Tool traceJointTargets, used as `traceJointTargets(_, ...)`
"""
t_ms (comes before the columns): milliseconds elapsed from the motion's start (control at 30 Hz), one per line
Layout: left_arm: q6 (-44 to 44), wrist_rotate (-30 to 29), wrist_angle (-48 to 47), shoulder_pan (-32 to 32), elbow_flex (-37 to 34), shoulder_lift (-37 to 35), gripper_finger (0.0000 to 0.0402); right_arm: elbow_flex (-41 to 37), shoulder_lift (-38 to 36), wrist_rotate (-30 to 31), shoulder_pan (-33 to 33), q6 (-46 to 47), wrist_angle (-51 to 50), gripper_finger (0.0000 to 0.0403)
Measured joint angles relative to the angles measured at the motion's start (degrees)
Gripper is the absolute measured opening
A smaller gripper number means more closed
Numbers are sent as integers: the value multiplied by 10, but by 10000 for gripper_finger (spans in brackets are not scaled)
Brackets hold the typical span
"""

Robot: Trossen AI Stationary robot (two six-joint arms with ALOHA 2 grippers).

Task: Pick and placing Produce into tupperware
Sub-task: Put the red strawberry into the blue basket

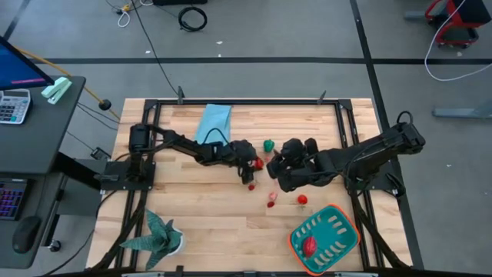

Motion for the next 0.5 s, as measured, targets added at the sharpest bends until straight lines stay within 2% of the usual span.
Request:
traceJointTargets(100, -5, 26, 52, -26, 0, 0, 193, 0, -6, 28, 3, 0, 0, 214)
traceJointTargets(267, -13, 50, 134, -78, 2, 0, 201, 0, -13, 30, 4, 1, 0, 214)
traceJointTargets(400, -7, 51, 128, -121, 51, 0, 219, 0, -13, 40, 3, 2, 0, 214)
traceJointTargets(500, 30, 51, 78, -153, 109, 2, 209, 0, -13, 55, 4, 2, 0, 214)
